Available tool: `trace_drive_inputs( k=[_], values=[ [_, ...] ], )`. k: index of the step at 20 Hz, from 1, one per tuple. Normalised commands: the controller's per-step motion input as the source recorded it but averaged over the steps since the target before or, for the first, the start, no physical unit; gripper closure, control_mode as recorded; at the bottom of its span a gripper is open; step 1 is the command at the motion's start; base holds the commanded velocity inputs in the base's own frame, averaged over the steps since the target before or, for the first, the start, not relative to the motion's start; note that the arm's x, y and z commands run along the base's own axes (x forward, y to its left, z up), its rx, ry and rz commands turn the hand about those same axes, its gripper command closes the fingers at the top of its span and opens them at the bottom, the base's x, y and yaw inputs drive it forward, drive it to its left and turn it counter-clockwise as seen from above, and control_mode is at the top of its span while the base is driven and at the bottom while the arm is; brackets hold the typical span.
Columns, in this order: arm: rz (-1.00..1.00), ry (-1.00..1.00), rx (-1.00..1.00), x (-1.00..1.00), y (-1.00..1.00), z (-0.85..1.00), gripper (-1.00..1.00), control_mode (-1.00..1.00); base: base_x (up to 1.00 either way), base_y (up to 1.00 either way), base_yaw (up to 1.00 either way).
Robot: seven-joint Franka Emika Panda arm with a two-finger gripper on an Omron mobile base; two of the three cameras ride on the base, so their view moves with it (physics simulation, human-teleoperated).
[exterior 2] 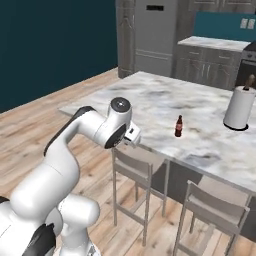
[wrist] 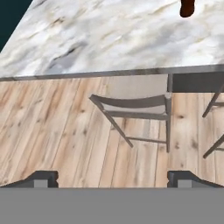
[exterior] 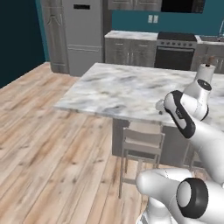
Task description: Place the large bottle from the dining counter next to the other large bottle outside the sink, and place the small bottle from the dining counter next to the other small bottle inside the sink.
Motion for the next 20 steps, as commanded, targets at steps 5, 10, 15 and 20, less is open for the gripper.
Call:
trace_drive_inputs(
  k=[5,10,15,20],
  values=[
    [0.00,0.00,0.00,0.00,0.00,0.00,-1.00,1.00,0.12,0.40,-0.22],
    [0.00,0.00,0.00,0.00,0.00,0.00,-1.00,1.00,-0.01,0.16,-0.41],
    [0.00,0.00,0.00,0.00,0.00,0.00,-1.00,1.00,-0.02,0.01,-0.51],
    [0.00,0.00,0.00,0.00,0.00,0.00,-1.00,1.00,0.09,0.00,-0.44]
  ],
)
